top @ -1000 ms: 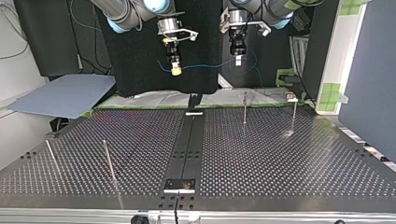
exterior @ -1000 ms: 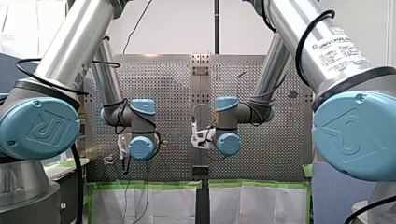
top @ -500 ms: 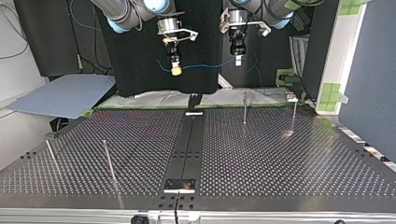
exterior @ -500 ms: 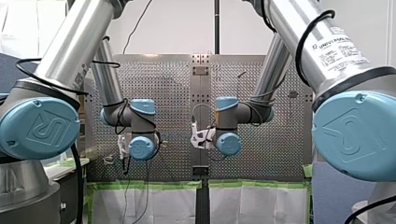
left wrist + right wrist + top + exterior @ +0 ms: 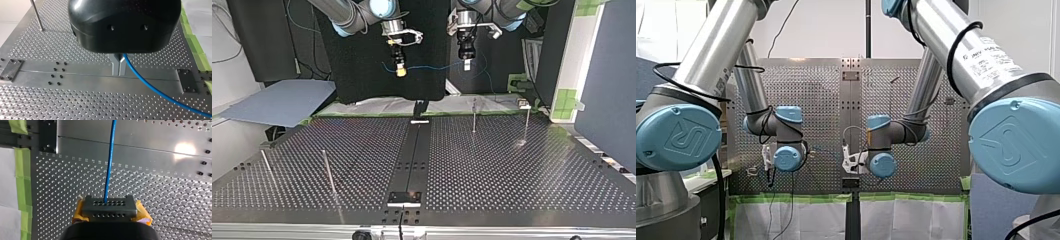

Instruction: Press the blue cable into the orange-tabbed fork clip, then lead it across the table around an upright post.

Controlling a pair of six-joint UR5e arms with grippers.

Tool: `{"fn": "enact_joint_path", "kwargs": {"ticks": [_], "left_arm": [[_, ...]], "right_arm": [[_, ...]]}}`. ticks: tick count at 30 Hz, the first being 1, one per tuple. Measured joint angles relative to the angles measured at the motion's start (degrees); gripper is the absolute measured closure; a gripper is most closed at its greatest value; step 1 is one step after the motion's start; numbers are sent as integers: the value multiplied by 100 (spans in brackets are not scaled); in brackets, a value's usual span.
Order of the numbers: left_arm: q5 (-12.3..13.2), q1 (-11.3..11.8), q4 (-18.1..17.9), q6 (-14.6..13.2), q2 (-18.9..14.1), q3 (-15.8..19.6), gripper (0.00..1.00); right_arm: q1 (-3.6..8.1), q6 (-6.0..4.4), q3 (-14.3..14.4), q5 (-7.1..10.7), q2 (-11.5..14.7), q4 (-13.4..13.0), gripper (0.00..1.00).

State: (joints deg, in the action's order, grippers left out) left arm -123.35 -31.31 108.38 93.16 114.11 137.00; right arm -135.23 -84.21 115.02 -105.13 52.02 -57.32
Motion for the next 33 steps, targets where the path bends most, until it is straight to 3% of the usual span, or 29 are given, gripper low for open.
{"fn": "enact_joint_path", "kwargs": {"ticks": [12, 19, 33], "left_arm": [[-123, -74, -124, -119, 123, 7, 100], [-340, -95, -442, -198, 450, 9, 100], [-360, -96, -536, -202, 1134, 9, 100]], "right_arm": [[0, 0, 0, 0, -19, 1, 100], [0, 0, 0, 0, -19, 1, 100], [0, 0, 0, 0, -19, 1, 100]]}}
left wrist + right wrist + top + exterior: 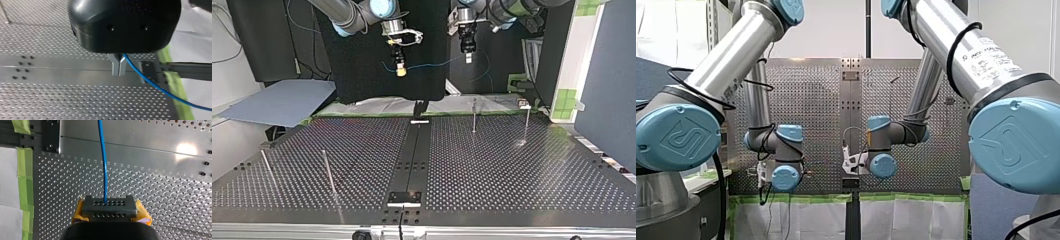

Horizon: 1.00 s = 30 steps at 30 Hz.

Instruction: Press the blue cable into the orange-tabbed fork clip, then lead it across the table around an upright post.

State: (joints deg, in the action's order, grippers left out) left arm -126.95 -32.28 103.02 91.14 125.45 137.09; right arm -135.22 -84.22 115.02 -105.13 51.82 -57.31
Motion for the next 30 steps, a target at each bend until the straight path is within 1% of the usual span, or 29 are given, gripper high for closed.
{"fn": "enact_joint_path", "kwargs": {"ticks": [2, 5, 8, 9, 12, 15, 18, 21, 22, 26, 30], "left_arm": [[14, 12, -17, 16, 86, -2, 100], [46, 42, -76, 115, 63, -7, 100], [110, 72, -32, 244, -42, -7, 100], [137, 91, -7, 282, -77, -8, 100], [260, 198, 115, 420, -211, -9, 100], [406, 341, 209, 529, -361, -11, 100], [552, 486, 245, 536, -509, -11, 100], [689, 624, 260, 489, -646, -10, 100], [743, 677, 264, 464, -695, -10, 100], [919, 853, 259, 364, -694, -11, 100], [1101, 1035, 171, 255, -549, -12, 100]], "right_arm": [[9, -5, -10, -9, -10, 9, 100], [102, -41, -102, -101, -103, 102, 100], [229, -134, -229, -229, -214, 226, 100], [280, -180, -280, -276, -239, 260, 100], [398, -292, -399, -307, -294, 271, 100], [517, -413, -520, -234, -385, 194, 100], [600, -538, -645, -120, -500, 127, 100], [636, -652, -782, 11, -634, 168, 100], [641, -674, -825, 52, -677, 193, 100], [648, -714, -996, 218, -799, 276, 100], [652, -673, -1179, 400, -829, 390, 100]]}}
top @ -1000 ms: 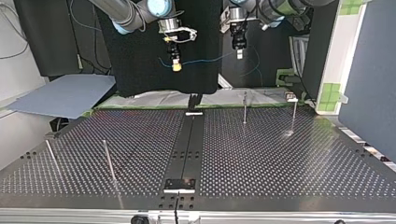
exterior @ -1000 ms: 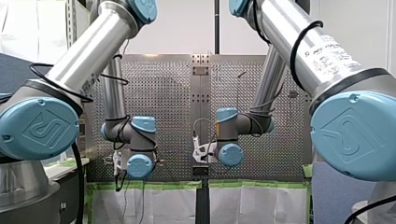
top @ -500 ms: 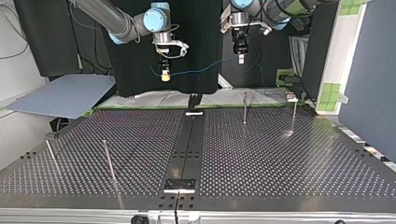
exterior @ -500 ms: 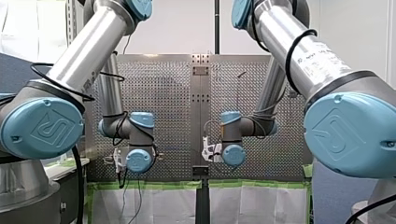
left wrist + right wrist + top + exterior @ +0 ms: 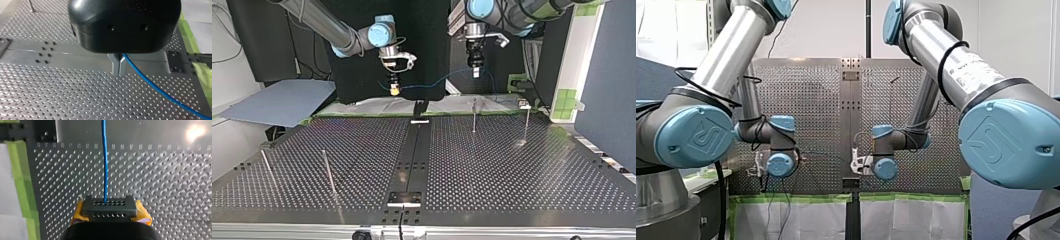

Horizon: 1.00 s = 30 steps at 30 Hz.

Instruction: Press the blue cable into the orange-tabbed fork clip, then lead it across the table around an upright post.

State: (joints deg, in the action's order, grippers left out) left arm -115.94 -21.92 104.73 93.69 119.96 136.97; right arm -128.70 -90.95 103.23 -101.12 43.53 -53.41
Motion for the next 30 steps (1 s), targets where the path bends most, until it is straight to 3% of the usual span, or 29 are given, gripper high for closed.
{"fn": "enact_joint_path", "kwargs": {"ticks": [12, 17, 24, 30], "left_arm": [[589, 588, -277, 8, 581, -42, 100], [808, 832, -103, -21, 825, -239, 100], [886, 1109, 168, -28, 1046, -510, 100], [885, 1318, 451, -29, 1070, -796, 100]], "right_arm": [[7, 56, -536, 615, -11, 431, 100], [3, 38, -602, 864, -14, 444, 100], [-22, 14, -703, 1213, -77, 463, 100], [-46, 68, -948, 1301, -344, 675, 100]]}}
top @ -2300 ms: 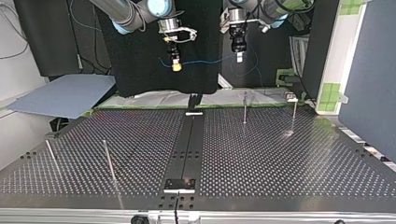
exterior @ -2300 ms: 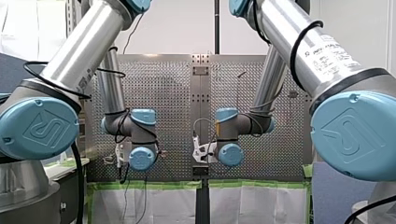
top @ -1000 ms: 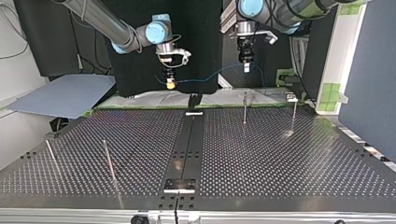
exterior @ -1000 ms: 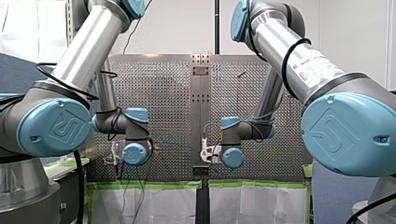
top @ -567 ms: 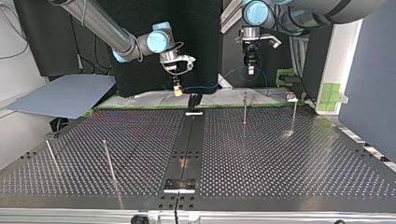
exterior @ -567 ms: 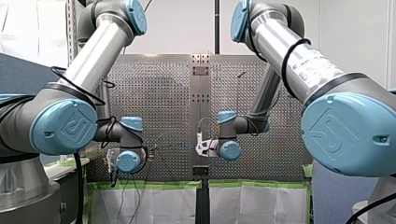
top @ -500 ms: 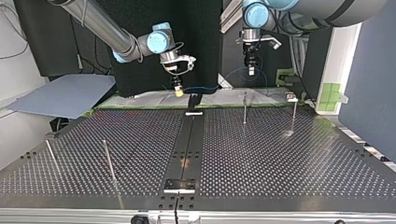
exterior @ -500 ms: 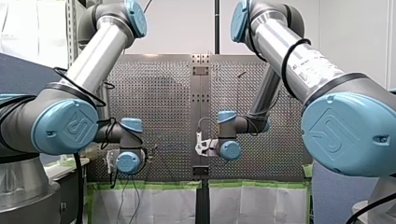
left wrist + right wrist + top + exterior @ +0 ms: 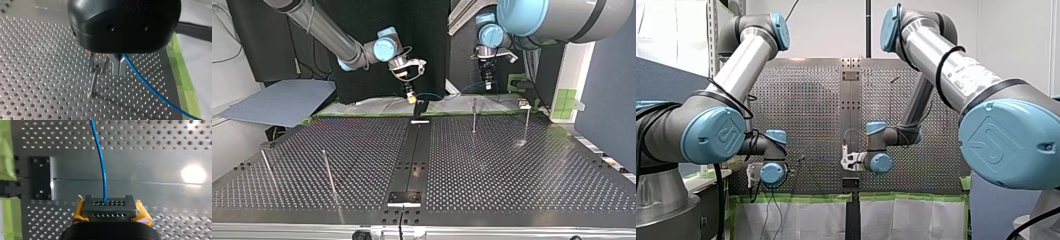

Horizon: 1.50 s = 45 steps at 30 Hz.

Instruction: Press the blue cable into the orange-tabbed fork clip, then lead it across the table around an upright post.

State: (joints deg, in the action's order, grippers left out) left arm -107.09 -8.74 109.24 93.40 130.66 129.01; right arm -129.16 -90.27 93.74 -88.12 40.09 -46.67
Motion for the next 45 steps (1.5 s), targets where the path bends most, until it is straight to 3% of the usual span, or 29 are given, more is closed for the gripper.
{"fn": "enact_joint_path", "kwargs": {"ticks": [12, 17, 25, 34, 45], "left_arm": [[-13, 128, 592, 45, 21, -577, 100], [-21, 227, 827, 107, 213, -818, 100], [-2, 352, 788, 264, 527, -1011, 100], [-21, 491, 618, 410, 540, -1030, 100], [54, 529, 422, 248, 483, -1033, 100]], "right_arm": [[-40, 26, -435, 16, -576, 168, 100], [-34, 29, -556, 18, -673, 180, 100], [17, 62, -676, 21, -694, 253, 100], [24, 116, -773, 23, -701, 312, 100], [23, 173, -895, 22, -707, 430, 100]]}}
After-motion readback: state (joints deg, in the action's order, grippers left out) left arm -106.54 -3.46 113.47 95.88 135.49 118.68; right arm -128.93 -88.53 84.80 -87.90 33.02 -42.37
